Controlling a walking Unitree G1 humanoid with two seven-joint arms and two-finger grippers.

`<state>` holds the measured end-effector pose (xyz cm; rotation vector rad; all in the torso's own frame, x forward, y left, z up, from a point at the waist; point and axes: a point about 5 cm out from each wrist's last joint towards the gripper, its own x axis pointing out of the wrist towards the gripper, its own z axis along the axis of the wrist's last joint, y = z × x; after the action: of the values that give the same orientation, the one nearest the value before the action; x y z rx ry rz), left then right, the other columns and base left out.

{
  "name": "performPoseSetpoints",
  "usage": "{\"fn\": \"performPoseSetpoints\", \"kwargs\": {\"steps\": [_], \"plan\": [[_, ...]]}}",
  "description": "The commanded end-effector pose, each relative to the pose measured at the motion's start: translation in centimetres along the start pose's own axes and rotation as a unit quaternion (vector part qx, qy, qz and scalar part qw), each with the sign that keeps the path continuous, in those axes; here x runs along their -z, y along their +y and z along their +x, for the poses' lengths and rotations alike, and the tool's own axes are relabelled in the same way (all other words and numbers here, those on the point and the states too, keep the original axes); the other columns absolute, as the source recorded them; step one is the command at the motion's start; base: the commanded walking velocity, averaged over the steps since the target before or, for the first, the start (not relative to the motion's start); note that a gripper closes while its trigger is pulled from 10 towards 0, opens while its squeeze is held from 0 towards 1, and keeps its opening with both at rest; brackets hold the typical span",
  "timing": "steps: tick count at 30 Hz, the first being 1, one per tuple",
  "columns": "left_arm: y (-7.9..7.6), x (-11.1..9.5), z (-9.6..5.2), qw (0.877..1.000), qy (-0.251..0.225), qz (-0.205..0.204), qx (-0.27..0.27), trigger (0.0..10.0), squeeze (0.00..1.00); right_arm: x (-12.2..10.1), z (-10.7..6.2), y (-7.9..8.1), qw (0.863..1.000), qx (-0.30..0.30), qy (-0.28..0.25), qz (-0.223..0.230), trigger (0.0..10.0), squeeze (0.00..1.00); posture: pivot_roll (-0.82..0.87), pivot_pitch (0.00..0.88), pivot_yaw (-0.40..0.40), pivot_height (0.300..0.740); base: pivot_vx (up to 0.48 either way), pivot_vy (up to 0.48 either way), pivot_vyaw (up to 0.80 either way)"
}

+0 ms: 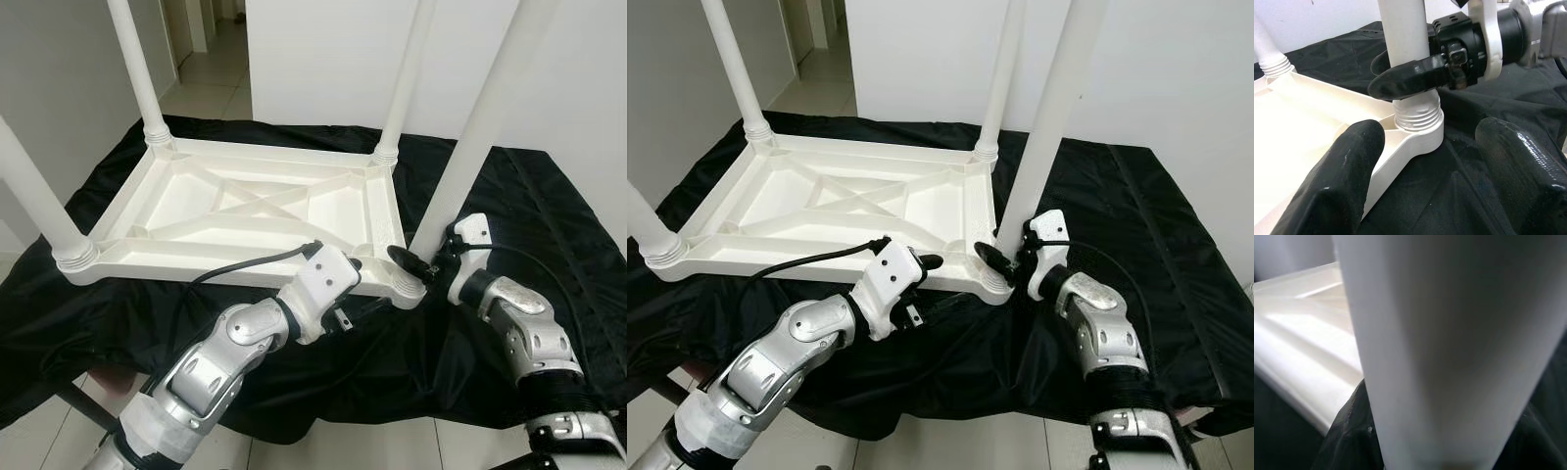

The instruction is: Building children table

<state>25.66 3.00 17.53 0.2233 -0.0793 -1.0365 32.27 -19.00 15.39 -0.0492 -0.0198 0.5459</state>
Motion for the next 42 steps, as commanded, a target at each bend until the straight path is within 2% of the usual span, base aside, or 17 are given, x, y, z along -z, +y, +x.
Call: {"fn": "performPoseSetpoints", "kwargs": {"steps": [1, 3, 5, 7, 9, 11, 14, 16, 20, 26, 33, 34, 36, 37, 39, 41, 42], "plan": [[-0.1, 0.4, -0.1, 1.000, 0.009, -0.002, 0.018, 10.0, 0.00, -0.4, 0.2, 0.2, 0.999, 0.020, -0.017, 0.019, 10.0, 0.00, -0.01, 0.043, -0.035, 0.740, 0.000, 0.000, 0.00], [0.0, 0.4, -0.2, 1.000, 0.010, -0.003, 0.016, 10.0, 0.00, -0.3, 0.2, 1.2, 0.999, 0.041, -0.025, 0.021, 10.0, 0.00, -0.01, 0.055, -0.040, 0.740, 0.000, 0.000, 0.00], [0.0, 0.4, -0.2, 1.000, 0.010, -0.003, 0.016, 10.0, 0.00, -0.3, 0.2, 1.2, 0.999, 0.041, -0.025, 0.021, 10.0, 0.00, -0.01, 0.055, -0.040, 0.740, 0.000, 0.000, 0.00], [0.0, 0.5, -0.2, 1.000, 0.012, -0.006, 0.015, 10.0, 0.00, -0.1, 0.1, 2.6, 0.997, 0.061, -0.034, 0.025, 10.0, 0.00, -0.01, 0.057, -0.040, 0.740, 0.000, 0.000, 0.00], [0.0, 0.5, -0.2, 1.000, 0.012, -0.006, 0.015, 10.0, 0.00, -0.1, 0.1, 2.6, 0.997, 0.061, -0.034, 0.025, 10.0, 0.00, -0.01, 0.057, -0.040, 0.740, 0.000, 0.000, 0.00], [0.0, 0.6, -0.3, 1.000, 0.013, -0.006, 0.014, 10.0, 0.00, 0.0, 0.0, 3.4, 0.995, 0.085, -0.035, 0.029, 10.0, 0.00, -0.01, 0.065, -0.043, 0.740, 0.000, 0.000, 0.00], [0.1, 0.7, -0.5, 1.000, 0.015, -0.007, 0.010, 10.0, 0.00, 0.5, -0.5, 5.0, 0.973, 0.220, -0.032, 0.062, 10.0, 0.00, -0.01, 0.071, -0.046, 0.740, 0.000, 0.000, 0.00], [0.1, 0.7, -0.5, 1.000, 0.015, -0.007, 0.010, 10.0, 0.00, 0.5, -0.5, 5.0, 0.973, 0.220, -0.032, 0.062, 10.0, 0.00, -0.01, 0.071, -0.046, 0.740, 0.000, 0.000, 0.00], [0.4, 0.7, -0.5, 1.000, 0.015, -0.007, 0.005, 10.0, 0.00, 1.4, -1.4, 6.8, 0.950, 0.303, -0.023, 0.072, 10.0, 0.00, -0.01, 0.073, -0.047, 0.740, 0.000, 0.000, 0.00], [0.7, 0.7, -0.7, 1.000, 0.017, -0.003, 0.002, 10.0, 0.00, 1.6, -1.7, 7.8, 0.942, 0.326, -0.015, 0.073, 10.0, 0.00, -0.01, 0.073, -0.044, 0.740, 0.000, 0.000, 0.00], [0.9, 0.7, -0.9, 1.000, 0.019, -0.001, -0.003, 10.0, 0.00, 1.4, -2.0, 7.5, 0.934, 0.348, -0.014, 0.075, 10.0, 0.00, 0.00, 0.069, -0.044, 0.740, 0.000, 0.000, 0.00], [1.0, 0.7, -0.9, 1.000, 0.019, 0.000, -0.004, 10.0, 0.00, 1.1, -2.0, 7.4, 0.935, 0.345, -0.025, 0.077, 10.0, 0.82, 0.00, 0.067, -0.043, 0.740, 0.000, 0.000, 0.00], [1.1, 0.7, -0.9, 1.000, 0.019, 0.001, -0.005, 10.0, 0.00, 1.0, -2.0, 7.3, 0.936, 0.342, -0.032, 0.078, 10.0, 0.82, 0.00, 0.065, -0.044, 0.740, 0.000, 0.000, 0.00], [1.2, 0.7, -0.9, 1.000, 0.019, 0.001, -0.005, 10.0, 0.00, 0.7, -2.0, 7.2, 0.942, 0.321, -0.051, 0.080, 10.0, 1.00, 0.00, 0.065, -0.044, 0.740, 0.000, 0.000, 0.00], [1.2, 0.7, -0.9, 1.000, 0.019, 0.001, -0.005, 10.0, 0.00, 0.7, -2.0, 7.2, 0.942, 0.321, -0.051, 0.080, 10.0, 1.00, 0.00, 0.065, -0.044, 0.740, 0.000, 0.000, 0.00], [1.2, 0.8, -0.9, 1.000, 0.020, 0.004, -0.007, 10.0, 0.00, 0.5, -2.4, 6.3, 0.956, 0.275, -0.070, 0.080, 10.0, 1.00, -0.01, 0.062, -0.045, 0.740, 0.000, 0.000, 0.00], [1.2, 0.8, -0.9, 1.000, 0.020, 0.004, -0.007, 10.0, 0.00, 0.5, -2.4, 6.3, 0.956, 0.275, -0.070, 0.080, 10.0, 1.00, -0.01, 0.062, -0.045, 0.740, 0.000, 0.000, 0.00]]}}
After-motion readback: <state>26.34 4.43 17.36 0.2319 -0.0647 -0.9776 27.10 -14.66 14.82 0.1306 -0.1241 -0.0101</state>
